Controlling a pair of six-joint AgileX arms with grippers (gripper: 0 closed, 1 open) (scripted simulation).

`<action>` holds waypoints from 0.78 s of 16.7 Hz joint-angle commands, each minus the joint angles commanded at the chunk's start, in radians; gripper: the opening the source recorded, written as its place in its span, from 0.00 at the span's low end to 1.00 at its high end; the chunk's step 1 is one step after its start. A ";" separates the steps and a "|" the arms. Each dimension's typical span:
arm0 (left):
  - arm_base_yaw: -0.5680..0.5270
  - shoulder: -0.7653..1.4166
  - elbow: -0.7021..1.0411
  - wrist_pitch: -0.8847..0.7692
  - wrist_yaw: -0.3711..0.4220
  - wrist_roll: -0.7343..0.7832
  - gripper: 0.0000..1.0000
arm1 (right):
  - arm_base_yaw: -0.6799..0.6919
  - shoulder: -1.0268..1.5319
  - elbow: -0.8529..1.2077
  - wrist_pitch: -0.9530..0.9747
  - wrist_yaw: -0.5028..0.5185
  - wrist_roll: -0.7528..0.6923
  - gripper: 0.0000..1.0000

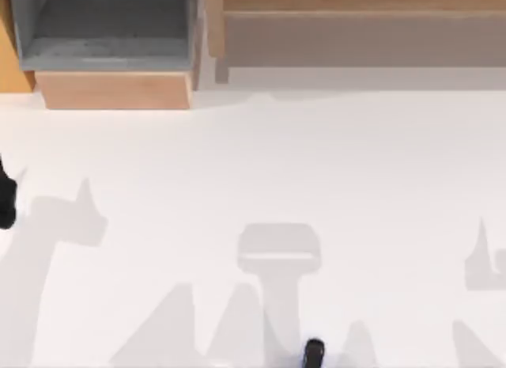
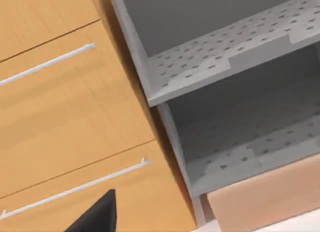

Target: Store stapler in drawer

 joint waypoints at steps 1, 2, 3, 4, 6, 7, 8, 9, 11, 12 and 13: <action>0.017 0.088 0.042 0.046 0.019 0.062 1.00 | 0.000 0.000 0.000 0.000 0.000 0.000 1.00; 0.034 0.179 0.087 0.093 0.038 0.127 1.00 | 0.000 0.000 0.000 0.000 0.000 0.000 1.00; 0.053 0.272 0.133 0.142 0.056 0.193 1.00 | 0.000 0.000 0.000 0.000 0.000 0.000 1.00; 0.072 0.368 0.180 0.193 0.075 0.261 1.00 | 0.000 0.000 0.000 0.000 0.000 0.000 1.00; 0.112 0.564 0.276 0.296 0.112 0.399 1.00 | 0.000 0.000 0.000 0.000 0.000 0.000 1.00; 0.132 0.664 0.325 0.348 0.130 0.467 1.00 | 0.000 0.000 0.000 0.000 0.000 0.000 1.00; 0.153 0.763 0.374 0.399 0.147 0.536 1.00 | 0.000 0.000 0.000 0.000 0.000 0.000 1.00; 0.173 0.861 0.421 0.450 0.165 0.603 1.00 | 0.000 0.000 0.000 0.000 0.000 0.000 1.00; 0.212 1.052 0.515 0.549 0.198 0.734 1.00 | 0.000 0.000 0.000 0.000 0.000 0.000 1.00; 0.230 1.143 0.559 0.597 0.213 0.796 1.00 | 0.000 0.000 0.000 0.000 0.000 0.000 1.00; 0.247 1.230 0.602 0.642 0.228 0.855 1.00 | 0.000 0.000 0.000 0.000 0.000 0.000 1.00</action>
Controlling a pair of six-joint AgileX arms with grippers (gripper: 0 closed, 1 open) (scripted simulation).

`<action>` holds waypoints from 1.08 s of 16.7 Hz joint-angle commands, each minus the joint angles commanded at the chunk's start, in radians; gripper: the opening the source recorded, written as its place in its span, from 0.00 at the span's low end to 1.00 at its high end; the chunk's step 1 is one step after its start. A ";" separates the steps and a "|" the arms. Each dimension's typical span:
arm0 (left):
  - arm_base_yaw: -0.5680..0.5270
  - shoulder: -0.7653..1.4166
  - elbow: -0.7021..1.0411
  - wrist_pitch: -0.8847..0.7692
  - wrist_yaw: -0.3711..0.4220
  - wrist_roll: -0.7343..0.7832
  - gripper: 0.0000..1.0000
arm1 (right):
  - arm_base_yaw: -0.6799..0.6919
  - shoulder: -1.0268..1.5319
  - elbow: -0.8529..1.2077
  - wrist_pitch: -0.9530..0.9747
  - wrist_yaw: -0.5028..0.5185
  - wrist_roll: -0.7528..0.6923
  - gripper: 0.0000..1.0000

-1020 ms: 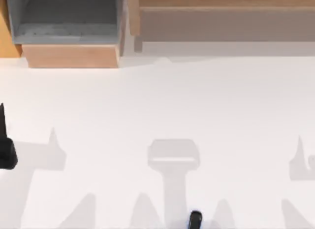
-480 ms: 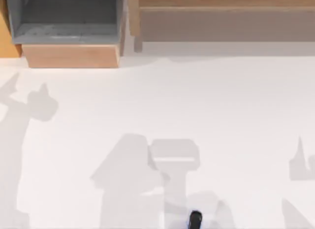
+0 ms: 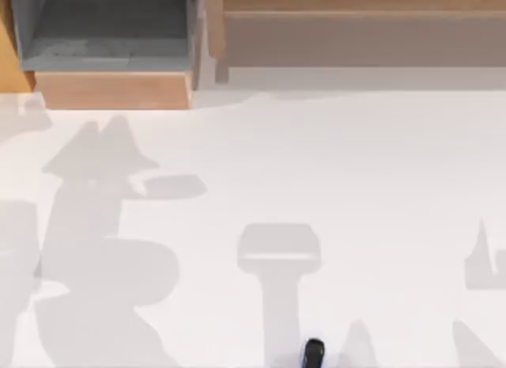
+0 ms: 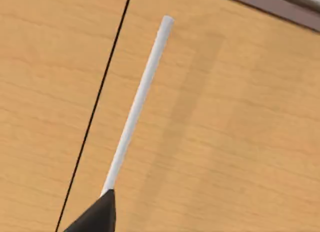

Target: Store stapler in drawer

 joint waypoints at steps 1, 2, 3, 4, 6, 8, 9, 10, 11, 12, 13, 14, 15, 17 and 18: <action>0.016 0.082 0.040 0.043 0.014 0.056 1.00 | 0.000 0.000 0.000 0.000 0.000 0.000 1.00; 0.031 0.158 0.078 0.083 0.028 0.108 1.00 | 0.000 0.000 0.000 0.000 0.000 0.000 1.00; 0.045 0.228 0.113 0.119 0.041 0.157 1.00 | 0.000 0.000 0.000 0.000 0.000 0.000 1.00; 0.057 0.291 0.144 0.153 0.053 0.200 1.00 | 0.000 0.000 0.000 0.000 0.000 0.000 1.00; 0.077 0.394 0.196 0.208 0.073 0.273 1.00 | 0.000 0.000 0.000 0.000 0.000 0.000 1.00; 0.090 0.458 0.228 0.242 0.086 0.318 1.00 | 0.000 0.000 0.000 0.000 0.000 0.000 1.00; 0.093 0.475 0.236 0.251 0.090 0.330 1.00 | 0.000 0.000 0.000 0.000 0.000 0.000 1.00; 0.094 0.482 0.240 0.255 0.091 0.335 1.00 | 0.000 0.000 0.000 0.000 0.000 0.000 1.00; 0.094 0.482 0.240 0.255 0.091 0.335 1.00 | 0.000 0.000 0.000 0.000 0.000 0.000 1.00; 0.094 0.482 0.240 0.255 0.091 0.335 1.00 | 0.000 0.000 0.000 0.000 0.000 0.000 1.00; 0.094 0.482 0.240 0.255 0.091 0.335 1.00 | 0.000 0.000 0.000 0.000 0.000 0.000 1.00; 0.089 0.480 0.236 0.253 0.090 0.334 1.00 | 0.000 0.000 0.000 0.000 0.000 0.000 1.00; 0.089 0.482 0.239 0.252 0.089 0.334 1.00 | 0.000 0.000 0.000 0.000 0.000 0.000 1.00; 0.085 0.494 0.268 0.239 0.083 0.335 1.00 | 0.000 0.000 0.000 0.000 0.000 0.000 1.00; 0.082 0.505 0.289 0.229 0.079 0.335 1.00 | 0.000 0.000 0.000 0.000 0.000 0.000 1.00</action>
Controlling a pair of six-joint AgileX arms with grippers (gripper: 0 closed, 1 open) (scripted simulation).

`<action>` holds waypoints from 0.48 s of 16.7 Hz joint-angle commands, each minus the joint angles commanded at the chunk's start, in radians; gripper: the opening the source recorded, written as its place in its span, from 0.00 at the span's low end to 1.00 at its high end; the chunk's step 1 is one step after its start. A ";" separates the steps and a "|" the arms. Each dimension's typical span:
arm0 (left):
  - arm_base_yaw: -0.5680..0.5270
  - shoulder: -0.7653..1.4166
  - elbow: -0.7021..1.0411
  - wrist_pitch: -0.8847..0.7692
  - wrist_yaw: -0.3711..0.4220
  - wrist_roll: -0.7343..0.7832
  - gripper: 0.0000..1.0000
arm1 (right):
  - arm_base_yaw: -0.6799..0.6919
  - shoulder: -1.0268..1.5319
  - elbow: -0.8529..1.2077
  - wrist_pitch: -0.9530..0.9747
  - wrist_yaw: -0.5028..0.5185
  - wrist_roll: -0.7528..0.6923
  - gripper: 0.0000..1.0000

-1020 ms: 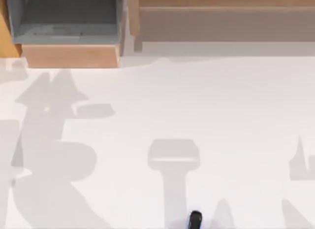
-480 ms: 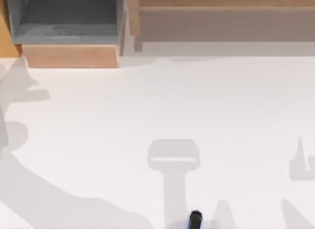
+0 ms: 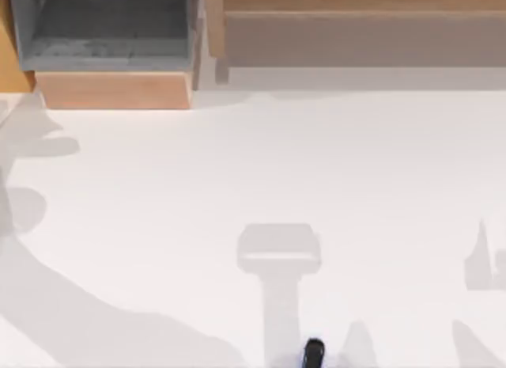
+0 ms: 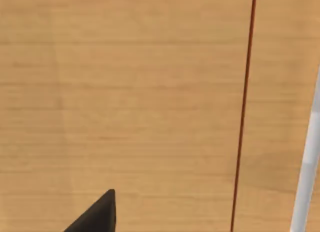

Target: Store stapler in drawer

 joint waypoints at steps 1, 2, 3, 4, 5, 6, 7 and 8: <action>-0.004 0.010 0.021 -0.011 -0.004 0.000 1.00 | 0.000 0.000 0.000 0.000 0.000 0.000 1.00; -0.008 0.020 0.041 -0.021 -0.008 0.000 1.00 | 0.000 0.000 0.000 0.000 0.000 0.000 1.00; -0.011 0.027 0.057 -0.029 -0.011 0.000 1.00 | 0.000 0.000 0.000 0.000 0.000 0.000 1.00; -0.013 0.031 0.065 -0.034 -0.012 0.000 1.00 | 0.000 0.000 0.000 0.000 0.000 0.000 1.00; -0.013 0.032 0.066 -0.034 -0.012 0.000 1.00 | 0.000 0.000 0.000 0.000 0.000 0.000 1.00; -0.013 0.032 0.066 -0.034 -0.012 0.000 1.00 | 0.000 0.000 0.000 0.000 0.000 0.000 1.00; -0.013 0.032 0.066 -0.034 -0.012 0.000 1.00 | 0.000 0.000 0.000 0.000 0.000 0.000 1.00; -0.013 0.032 0.066 -0.034 -0.012 0.000 0.92 | 0.000 0.000 0.000 0.000 0.000 0.000 1.00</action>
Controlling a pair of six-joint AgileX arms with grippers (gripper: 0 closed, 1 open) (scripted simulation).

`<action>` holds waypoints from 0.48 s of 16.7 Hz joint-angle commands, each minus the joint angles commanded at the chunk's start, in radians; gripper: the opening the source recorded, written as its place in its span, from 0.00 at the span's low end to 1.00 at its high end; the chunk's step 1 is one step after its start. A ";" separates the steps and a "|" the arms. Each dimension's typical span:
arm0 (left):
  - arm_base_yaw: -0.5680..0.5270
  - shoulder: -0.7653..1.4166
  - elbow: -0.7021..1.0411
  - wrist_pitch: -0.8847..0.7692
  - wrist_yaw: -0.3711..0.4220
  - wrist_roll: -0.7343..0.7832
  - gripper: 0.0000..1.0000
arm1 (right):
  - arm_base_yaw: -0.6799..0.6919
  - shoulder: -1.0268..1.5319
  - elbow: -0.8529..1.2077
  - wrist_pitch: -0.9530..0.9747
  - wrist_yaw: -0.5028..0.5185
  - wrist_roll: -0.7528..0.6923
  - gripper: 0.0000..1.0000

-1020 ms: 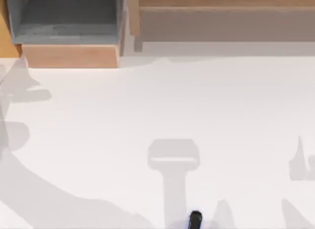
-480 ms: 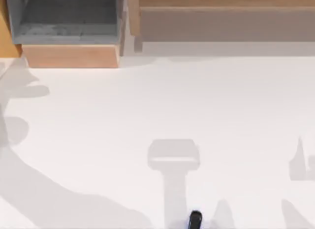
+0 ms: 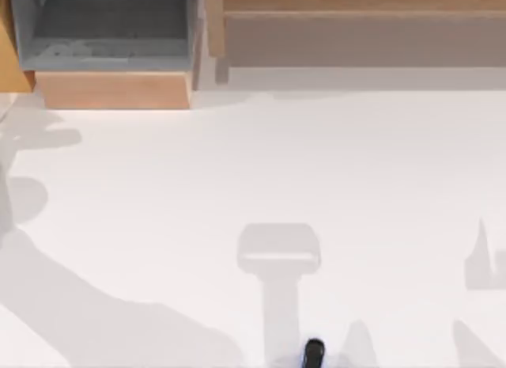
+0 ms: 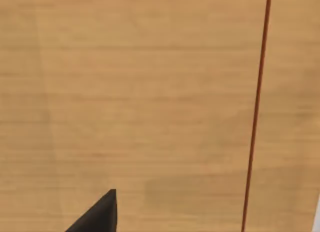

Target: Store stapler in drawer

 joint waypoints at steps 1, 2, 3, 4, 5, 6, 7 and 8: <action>0.000 0.000 0.000 0.000 0.000 0.000 0.85 | 0.000 0.000 0.000 0.000 0.000 0.000 1.00; 0.000 0.000 0.000 0.000 0.000 0.000 0.77 | 0.000 0.000 0.000 0.000 0.000 0.000 1.00; 0.000 0.000 0.000 0.000 0.000 0.000 0.70 | 0.000 0.000 0.000 0.000 0.000 0.000 1.00; 0.000 0.000 0.000 0.000 0.000 0.000 0.62 | 0.000 0.000 0.000 0.000 0.000 0.000 1.00; 0.000 0.000 0.000 0.000 0.000 0.000 0.55 | 0.000 0.000 0.000 0.000 0.000 0.000 1.00; 0.000 0.000 0.000 0.000 0.000 0.000 0.47 | 0.000 0.000 0.000 0.000 0.000 0.000 1.00; 0.000 0.000 0.000 0.000 0.000 0.000 0.40 | 0.000 0.000 0.000 0.000 0.000 0.000 1.00; 0.000 0.000 0.000 0.000 0.000 0.000 0.32 | 0.000 0.000 0.000 0.000 0.000 0.000 1.00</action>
